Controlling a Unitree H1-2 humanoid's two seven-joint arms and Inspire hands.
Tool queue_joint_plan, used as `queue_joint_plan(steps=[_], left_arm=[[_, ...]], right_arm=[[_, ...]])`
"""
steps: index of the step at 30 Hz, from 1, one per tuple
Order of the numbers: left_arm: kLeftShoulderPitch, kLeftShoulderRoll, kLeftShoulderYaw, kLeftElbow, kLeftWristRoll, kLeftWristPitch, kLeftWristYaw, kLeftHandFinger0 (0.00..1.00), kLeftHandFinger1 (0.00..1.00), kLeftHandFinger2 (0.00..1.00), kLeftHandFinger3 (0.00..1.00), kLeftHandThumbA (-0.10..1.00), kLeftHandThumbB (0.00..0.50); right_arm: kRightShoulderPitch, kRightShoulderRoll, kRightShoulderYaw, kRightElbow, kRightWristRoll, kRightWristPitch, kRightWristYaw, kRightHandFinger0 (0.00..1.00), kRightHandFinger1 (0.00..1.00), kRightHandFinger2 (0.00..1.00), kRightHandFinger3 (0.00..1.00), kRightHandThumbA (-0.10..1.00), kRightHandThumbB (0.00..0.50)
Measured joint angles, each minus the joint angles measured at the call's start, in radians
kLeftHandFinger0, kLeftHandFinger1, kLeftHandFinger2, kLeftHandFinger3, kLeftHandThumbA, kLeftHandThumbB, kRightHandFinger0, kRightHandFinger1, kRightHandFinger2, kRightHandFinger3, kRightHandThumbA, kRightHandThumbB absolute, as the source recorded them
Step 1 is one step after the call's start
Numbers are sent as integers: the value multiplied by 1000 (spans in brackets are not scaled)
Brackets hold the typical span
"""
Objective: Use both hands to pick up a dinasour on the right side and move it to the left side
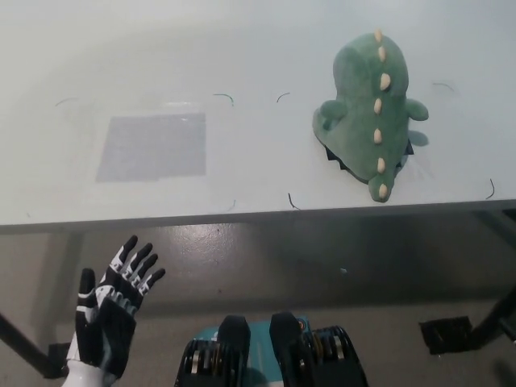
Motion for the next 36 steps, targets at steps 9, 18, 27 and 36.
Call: queue_joint_plan(steps=[9, 18, 27, 36], left_arm=[[-89, 0, -4, -100, 3, 17, 5, 1000, 1000, 1000, 1000, 1000, 394], [-287, -6, -21, -148, 21, 92, 27, 1000, 1000, 1000, 1000, 1000, 389], [-485, -16, -48, -51, 47, 115, 28, 1000, 1000, 1000, 1000, 1000, 320], [-712, -57, -52, 192, 80, 107, 44, 1000, 1000, 1000, 1000, 1000, 300]], right_arm=[[-43, -5, -17, -83, 15, -2, -1, 1000, 1000, 1000, 1000, 956, 248], [-139, -12, -21, -149, 9, 13, -13, 1000, 1000, 1000, 1000, 1000, 221], [-251, -25, -20, -169, -6, 71, -28, 1000, 1000, 1000, 1000, 975, 246], [-456, -24, -9, -82, -61, 127, -64, 1000, 1000, 1000, 1000, 977, 209]])
